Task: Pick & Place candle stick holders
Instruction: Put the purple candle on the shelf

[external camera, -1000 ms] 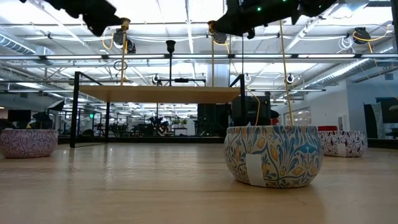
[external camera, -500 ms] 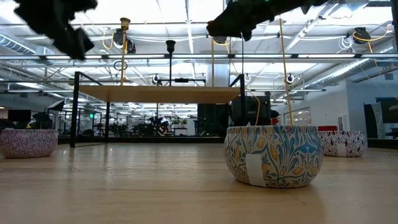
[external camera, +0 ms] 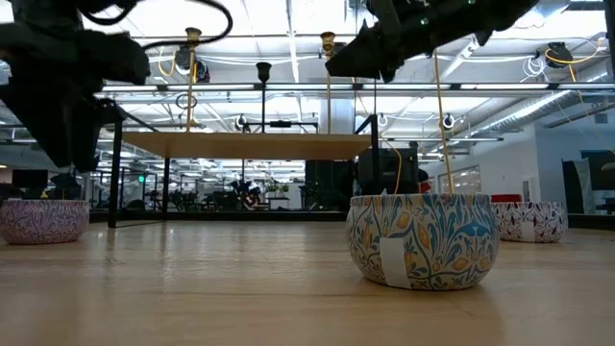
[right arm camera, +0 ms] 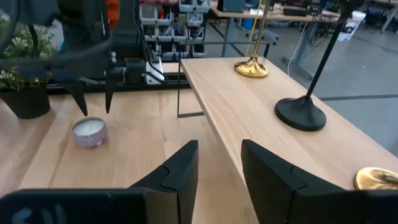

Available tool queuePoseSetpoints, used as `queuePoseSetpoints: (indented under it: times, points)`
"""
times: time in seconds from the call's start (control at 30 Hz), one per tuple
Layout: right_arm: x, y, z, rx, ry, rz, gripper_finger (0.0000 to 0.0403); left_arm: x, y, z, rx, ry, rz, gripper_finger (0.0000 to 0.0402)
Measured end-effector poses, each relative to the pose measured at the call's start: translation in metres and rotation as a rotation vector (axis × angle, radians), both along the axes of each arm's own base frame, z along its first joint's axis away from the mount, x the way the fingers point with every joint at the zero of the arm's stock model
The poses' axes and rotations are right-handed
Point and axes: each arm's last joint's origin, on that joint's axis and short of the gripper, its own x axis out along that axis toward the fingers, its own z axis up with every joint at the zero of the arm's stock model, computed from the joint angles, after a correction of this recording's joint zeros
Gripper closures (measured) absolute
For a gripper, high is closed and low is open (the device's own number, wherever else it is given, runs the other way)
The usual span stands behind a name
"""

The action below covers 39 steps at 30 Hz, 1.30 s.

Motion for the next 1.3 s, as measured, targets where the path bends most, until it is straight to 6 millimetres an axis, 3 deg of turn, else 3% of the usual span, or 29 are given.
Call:
queuePoseSetpoints:
  times: [0.27,0.97,1.1,1.3]
  points:
    - [-0.005,0.0,-0.011,-0.009,-0.079,0.0,0.0287,0.006,0.0,-0.011,0.031,0.056,0.023,0.0227]
    - [-0.004,0.0,-0.008,0.013,-0.121,-0.005,0.0287,0.016,0.0,-0.033,0.1,0.152,-0.026,0.0229]
    - [-0.004,0.0,-0.008,0.013,-0.121,-0.005,0.0287,0.016,-0.001,-0.033,0.059,0.162,-0.031,0.0267]
    - [-0.004,0.0,-0.008,0.013,-0.121,-0.005,0.0287,0.016,-0.002,-0.033,0.039,0.167,-0.073,0.0381]
